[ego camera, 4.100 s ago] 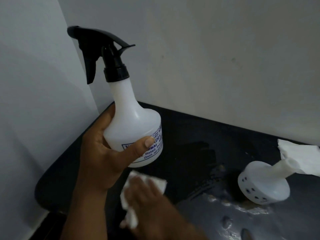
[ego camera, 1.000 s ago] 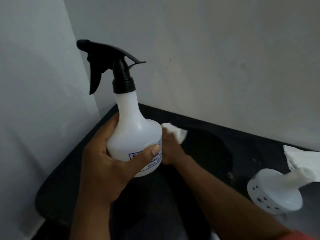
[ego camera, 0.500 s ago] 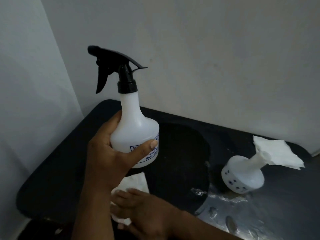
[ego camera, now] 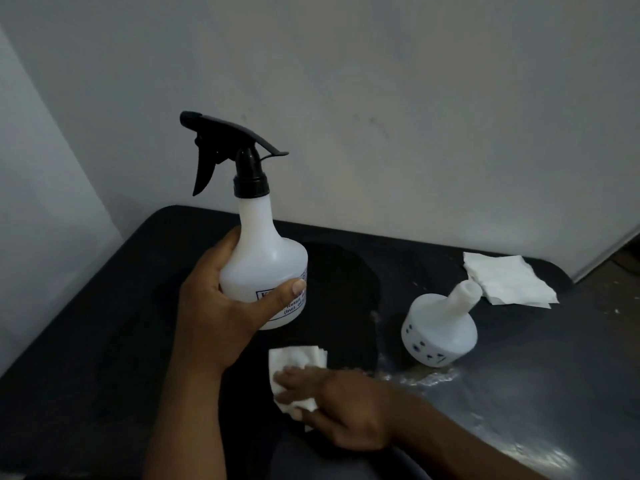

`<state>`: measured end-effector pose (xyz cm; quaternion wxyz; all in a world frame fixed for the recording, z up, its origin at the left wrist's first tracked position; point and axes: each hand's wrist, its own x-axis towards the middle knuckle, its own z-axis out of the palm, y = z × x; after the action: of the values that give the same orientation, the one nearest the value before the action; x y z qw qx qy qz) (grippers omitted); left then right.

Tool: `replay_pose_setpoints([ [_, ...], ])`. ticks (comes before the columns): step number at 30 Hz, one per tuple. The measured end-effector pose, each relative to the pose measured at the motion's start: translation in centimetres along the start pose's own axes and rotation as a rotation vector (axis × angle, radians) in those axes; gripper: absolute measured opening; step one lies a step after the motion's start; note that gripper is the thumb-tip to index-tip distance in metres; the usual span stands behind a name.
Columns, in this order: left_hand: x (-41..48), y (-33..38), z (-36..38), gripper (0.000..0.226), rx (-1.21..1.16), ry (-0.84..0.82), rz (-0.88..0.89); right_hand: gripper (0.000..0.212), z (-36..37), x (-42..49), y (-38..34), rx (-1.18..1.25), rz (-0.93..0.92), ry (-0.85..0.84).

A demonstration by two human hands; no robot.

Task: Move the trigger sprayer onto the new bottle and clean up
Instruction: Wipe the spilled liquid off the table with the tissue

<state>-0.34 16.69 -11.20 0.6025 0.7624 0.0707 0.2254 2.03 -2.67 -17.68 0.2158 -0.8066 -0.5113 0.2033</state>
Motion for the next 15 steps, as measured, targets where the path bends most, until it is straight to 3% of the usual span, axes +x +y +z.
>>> replay_pose_setpoints([
  [5,0.1,-0.8,1.6,0.093,0.034,0.011,-0.033,0.039,1.3,-4.3,1.2,0.093,0.054,0.038],
  [8,0.3,-1.0,2.2,0.091,0.051,0.02,-0.032,0.038,2.6,-5.0,1.9,0.163,0.178,-0.095],
  [13,0.4,-1.8,2.2,0.089,0.116,0.023,-0.046,0.048,3.9,-6.9,1.4,0.043,0.297,0.169],
  [15,0.5,-1.9,2.2,0.095,0.129,0.022,-0.052,0.044,3.6,-6.2,1.4,-0.171,0.247,0.31],
])
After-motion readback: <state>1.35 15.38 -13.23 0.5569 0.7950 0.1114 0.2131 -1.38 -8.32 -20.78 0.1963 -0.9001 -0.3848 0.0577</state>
